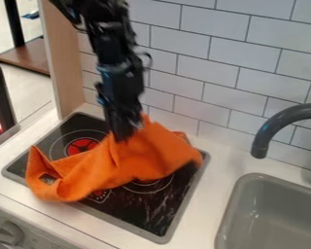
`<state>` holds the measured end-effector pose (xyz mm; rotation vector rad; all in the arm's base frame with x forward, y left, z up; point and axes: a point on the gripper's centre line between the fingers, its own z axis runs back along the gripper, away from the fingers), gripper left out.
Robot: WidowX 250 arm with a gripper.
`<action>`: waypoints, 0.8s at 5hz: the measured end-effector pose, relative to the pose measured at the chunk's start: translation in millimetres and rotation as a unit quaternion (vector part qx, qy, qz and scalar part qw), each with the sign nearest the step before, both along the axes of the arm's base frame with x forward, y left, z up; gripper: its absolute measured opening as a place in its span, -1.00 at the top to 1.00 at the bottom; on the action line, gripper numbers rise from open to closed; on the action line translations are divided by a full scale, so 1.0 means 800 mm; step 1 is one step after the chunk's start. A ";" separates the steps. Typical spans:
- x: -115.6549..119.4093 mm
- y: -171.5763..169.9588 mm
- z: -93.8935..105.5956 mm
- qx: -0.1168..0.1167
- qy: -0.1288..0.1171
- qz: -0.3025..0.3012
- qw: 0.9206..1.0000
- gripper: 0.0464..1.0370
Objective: Fold the cloth from bottom right to top left
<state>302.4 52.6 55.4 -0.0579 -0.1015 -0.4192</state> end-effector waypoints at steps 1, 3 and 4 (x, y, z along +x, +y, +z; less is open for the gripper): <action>0.019 0.039 -0.010 0.007 0.013 0.035 0.999 0.96; 0.038 0.071 -0.059 0.023 0.054 0.041 0.997 0.96; 0.040 0.074 -0.080 0.027 0.068 0.027 0.997 0.96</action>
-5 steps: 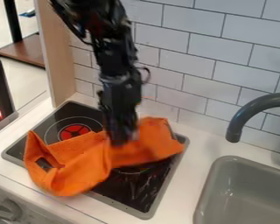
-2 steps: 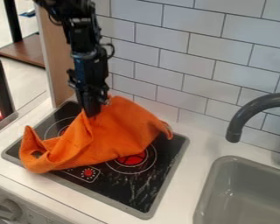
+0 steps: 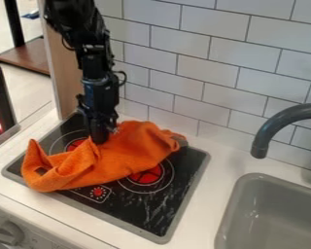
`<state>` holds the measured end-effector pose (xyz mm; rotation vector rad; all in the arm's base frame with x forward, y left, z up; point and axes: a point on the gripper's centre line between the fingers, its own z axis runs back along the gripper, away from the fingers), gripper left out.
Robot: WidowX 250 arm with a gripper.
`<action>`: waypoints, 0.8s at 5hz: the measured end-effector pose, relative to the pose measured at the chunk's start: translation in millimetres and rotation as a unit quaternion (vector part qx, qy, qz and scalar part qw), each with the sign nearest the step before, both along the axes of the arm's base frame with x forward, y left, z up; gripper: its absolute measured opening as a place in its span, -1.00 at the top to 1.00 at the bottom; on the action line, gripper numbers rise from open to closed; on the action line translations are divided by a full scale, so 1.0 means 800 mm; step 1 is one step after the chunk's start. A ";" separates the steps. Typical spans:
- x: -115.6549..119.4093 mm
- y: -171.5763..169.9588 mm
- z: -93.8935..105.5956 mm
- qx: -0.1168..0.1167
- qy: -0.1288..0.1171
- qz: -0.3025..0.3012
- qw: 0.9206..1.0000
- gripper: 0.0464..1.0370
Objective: Fold the cloth from bottom right to top left
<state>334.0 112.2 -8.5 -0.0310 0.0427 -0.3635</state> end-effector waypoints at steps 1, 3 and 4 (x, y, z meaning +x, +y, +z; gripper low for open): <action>0.000 0.002 -0.009 0.002 0.006 -0.003 1.000 0.90; 0.001 -0.001 -0.009 -0.004 0.005 0.003 1.000 -0.01; -0.003 -0.003 -0.007 -0.008 0.006 0.005 1.000 -0.57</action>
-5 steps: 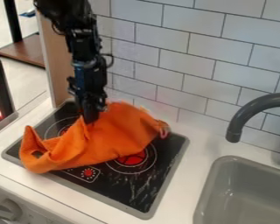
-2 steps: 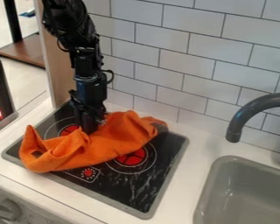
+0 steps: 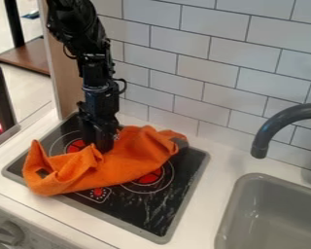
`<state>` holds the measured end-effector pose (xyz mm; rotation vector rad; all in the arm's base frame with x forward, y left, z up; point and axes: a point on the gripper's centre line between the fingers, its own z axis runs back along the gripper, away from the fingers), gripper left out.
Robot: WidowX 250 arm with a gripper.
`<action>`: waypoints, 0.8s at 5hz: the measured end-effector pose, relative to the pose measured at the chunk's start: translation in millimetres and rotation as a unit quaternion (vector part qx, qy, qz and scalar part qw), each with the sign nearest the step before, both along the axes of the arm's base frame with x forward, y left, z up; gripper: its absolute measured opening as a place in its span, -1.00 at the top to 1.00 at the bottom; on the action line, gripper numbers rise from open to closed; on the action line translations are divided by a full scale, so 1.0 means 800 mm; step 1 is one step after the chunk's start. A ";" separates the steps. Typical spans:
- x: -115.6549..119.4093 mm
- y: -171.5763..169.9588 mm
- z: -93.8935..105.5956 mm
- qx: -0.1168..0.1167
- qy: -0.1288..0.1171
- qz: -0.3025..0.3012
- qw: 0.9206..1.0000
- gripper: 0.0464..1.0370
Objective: Fold the cloth from bottom right to top left
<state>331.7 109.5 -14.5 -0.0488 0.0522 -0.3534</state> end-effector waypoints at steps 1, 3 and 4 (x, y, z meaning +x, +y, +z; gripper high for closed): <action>-0.004 -0.001 0.022 0.006 -0.016 0.002 1.000 -0.96; -0.005 -0.005 0.070 0.009 -0.049 0.007 0.999 -0.92; -0.009 0.002 0.103 0.015 -0.074 0.012 0.997 -0.92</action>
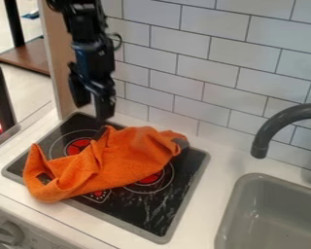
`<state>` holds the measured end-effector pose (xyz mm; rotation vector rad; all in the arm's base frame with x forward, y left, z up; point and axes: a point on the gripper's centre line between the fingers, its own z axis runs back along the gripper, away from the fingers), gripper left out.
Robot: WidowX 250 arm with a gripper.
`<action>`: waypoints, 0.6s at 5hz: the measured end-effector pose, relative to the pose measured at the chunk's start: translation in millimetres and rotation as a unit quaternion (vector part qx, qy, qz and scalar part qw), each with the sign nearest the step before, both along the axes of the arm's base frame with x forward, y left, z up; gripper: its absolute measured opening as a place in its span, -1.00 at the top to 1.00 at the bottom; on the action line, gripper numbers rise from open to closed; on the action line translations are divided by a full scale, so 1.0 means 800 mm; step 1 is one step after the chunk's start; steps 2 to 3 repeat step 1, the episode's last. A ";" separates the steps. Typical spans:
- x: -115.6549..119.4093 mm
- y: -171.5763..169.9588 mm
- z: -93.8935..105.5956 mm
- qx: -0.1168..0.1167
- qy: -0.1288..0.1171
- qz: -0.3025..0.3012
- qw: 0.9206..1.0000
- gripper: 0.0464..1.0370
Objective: Fold the cloth from bottom right to top left
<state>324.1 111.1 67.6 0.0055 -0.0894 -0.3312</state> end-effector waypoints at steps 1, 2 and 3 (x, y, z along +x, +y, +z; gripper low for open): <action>-0.007 0.004 0.015 -0.009 -0.009 -0.003 1.000 -0.92; -0.007 0.004 0.015 -0.009 -0.009 -0.003 1.000 -0.92; -0.007 0.004 0.015 -0.009 -0.009 -0.003 1.000 -0.92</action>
